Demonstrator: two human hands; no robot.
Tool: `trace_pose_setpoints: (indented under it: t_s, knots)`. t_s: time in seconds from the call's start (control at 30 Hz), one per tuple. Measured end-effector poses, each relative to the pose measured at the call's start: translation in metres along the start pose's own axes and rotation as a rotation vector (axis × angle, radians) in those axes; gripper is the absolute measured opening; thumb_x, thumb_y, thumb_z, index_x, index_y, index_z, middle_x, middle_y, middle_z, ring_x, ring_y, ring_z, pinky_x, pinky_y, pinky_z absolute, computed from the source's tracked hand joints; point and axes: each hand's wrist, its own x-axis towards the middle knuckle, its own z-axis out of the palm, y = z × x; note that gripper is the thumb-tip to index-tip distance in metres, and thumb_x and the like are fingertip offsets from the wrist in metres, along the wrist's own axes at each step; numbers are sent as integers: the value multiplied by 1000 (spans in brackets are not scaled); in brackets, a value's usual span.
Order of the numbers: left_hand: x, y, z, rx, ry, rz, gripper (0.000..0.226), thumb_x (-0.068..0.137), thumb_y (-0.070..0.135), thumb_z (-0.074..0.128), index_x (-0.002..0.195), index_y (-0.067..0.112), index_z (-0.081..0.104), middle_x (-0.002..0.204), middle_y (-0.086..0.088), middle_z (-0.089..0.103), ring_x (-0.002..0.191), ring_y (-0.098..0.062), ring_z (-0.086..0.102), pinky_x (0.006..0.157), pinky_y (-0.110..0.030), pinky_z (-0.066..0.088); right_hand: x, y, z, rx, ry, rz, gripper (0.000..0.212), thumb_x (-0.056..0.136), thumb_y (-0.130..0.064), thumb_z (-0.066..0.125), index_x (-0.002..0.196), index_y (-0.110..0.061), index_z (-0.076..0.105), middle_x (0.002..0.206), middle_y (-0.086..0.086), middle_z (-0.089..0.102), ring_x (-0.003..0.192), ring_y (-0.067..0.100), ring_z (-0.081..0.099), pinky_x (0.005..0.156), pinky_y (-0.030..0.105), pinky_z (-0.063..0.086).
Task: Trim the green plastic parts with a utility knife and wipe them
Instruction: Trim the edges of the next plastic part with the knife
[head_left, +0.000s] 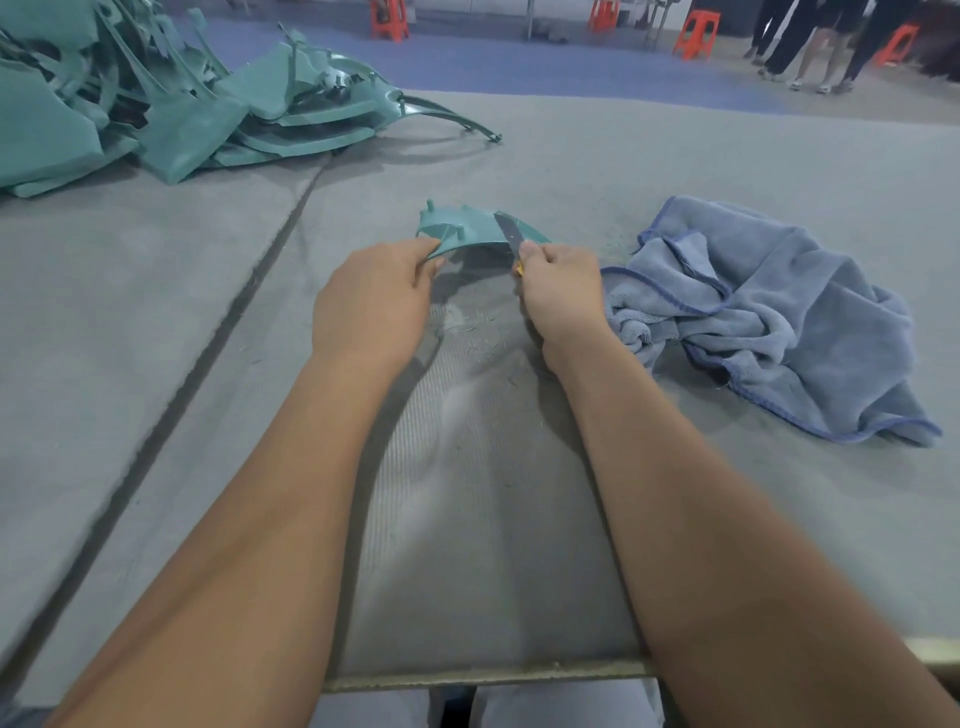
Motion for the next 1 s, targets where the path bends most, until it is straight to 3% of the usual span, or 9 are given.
trace_pose_setpoints:
  t_s: [0.2, 0.33, 0.53, 0.7, 0.87, 1.0]
  knots:
    - [0, 0, 0, -3, -10, -5, 29, 101, 33, 41, 114, 26, 66, 82, -3, 63, 78, -28, 56, 63, -37, 45, 0, -1, -4, 63, -37, 31, 25, 94, -17, 47, 70, -13, 45, 63, 7, 33, 58, 19, 26, 51, 29, 18]
    - [0, 0, 0, 4, -20, -13, 29, 102, 33, 41, 112, 25, 66, 77, 0, 60, 74, -26, 54, 60, -36, 43, 1, -1, -6, 108, -82, 74, 38, 95, -16, 46, 58, -18, 38, 52, 1, 30, 45, 14, 22, 41, 22, 16]
    - [0, -3, -1, -24, -20, -1, 28, 101, 33, 42, 114, 27, 66, 83, -3, 65, 79, -28, 56, 66, -40, 48, 2, -2, -12, 134, -154, 93, 40, 96, -17, 46, 56, -18, 40, 47, -1, 28, 39, 11, 19, 37, 19, 15]
    - [0, -1, 7, 29, -41, 19, 25, 100, 30, 43, 112, 28, 65, 82, -1, 62, 76, -24, 52, 60, -33, 37, -4, -6, -13, 109, -299, 84, 40, 97, -17, 49, 57, -17, 43, 36, -7, 30, 32, 8, 21, 35, 17, 16]
    - [1, 0, 8, 42, -8, 19, 28, 101, 34, 40, 110, 25, 64, 77, 0, 58, 75, -26, 53, 58, -34, 36, -7, -7, -14, 329, -150, 99, 29, 97, -18, 49, 68, -15, 49, 43, -3, 36, 38, 10, 24, 39, 21, 17]
    - [1, -2, 3, 167, 83, -32, 28, 102, 33, 38, 101, 19, 62, 73, -1, 50, 67, -26, 45, 52, -32, 25, -10, -9, -16, 429, -70, 54, 16, 93, -12, 54, 78, -17, 52, 52, -2, 58, 38, 12, 40, 41, 21, 33]
